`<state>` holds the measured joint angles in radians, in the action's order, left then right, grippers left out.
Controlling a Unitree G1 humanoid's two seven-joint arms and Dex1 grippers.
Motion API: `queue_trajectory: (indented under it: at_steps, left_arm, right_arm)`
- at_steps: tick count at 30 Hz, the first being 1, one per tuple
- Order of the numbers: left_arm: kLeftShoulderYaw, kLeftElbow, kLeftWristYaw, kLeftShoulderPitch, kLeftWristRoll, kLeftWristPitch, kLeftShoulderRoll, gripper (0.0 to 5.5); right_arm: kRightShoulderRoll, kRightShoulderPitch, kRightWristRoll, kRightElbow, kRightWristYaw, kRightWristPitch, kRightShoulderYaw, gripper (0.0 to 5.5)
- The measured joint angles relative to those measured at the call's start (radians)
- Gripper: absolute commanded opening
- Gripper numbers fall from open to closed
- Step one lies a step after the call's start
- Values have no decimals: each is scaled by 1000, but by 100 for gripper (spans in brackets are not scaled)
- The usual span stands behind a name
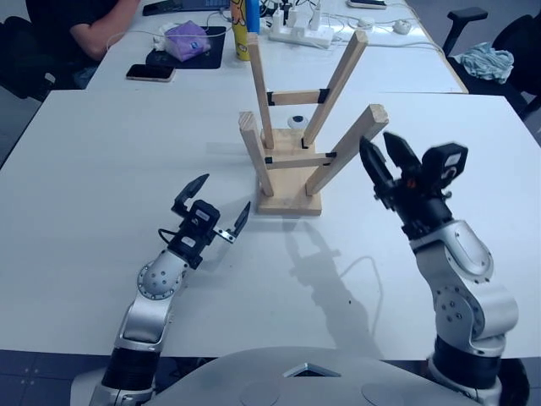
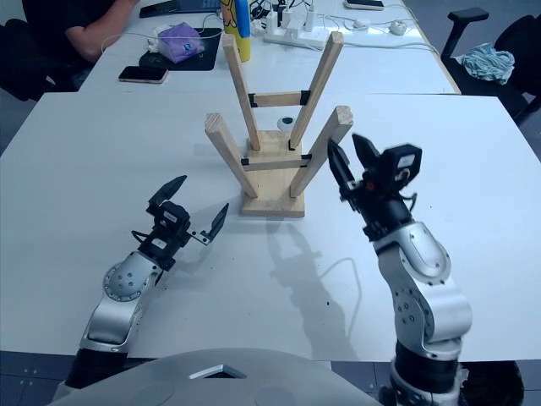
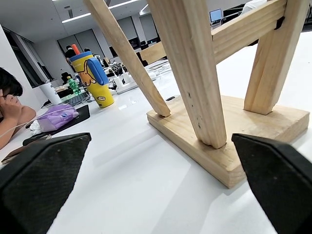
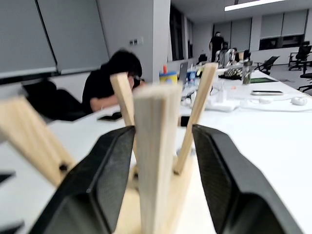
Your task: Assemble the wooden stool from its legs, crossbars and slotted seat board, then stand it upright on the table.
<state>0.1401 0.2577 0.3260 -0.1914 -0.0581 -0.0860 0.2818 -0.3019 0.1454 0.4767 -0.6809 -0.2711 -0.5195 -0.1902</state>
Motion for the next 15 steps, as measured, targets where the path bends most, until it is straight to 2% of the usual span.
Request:
queue_trajectory:
  at_steps: [7, 11, 13, 15]
  left_arm:
    - [-8, 3, -16, 5, 13, 33, -13, 540]
    - [-12, 11, -67, 23, -19, 68, -41, 540]
    - [4, 1, -74, 24, -51, 85, -39, 540]
    - [7, -7, -75, 25, -63, 100, -38, 540]
  right_arm:
    - [-9, 31, -80, 172, -30, 110, 8, 75]
    - [-6, -54, -171, 270, -10, 78, 122, 9]
    - [8, -69, -200, 306, 1, 72, 159, 2]
    - [30, -77, -189, 291, 18, 104, 131, 2]
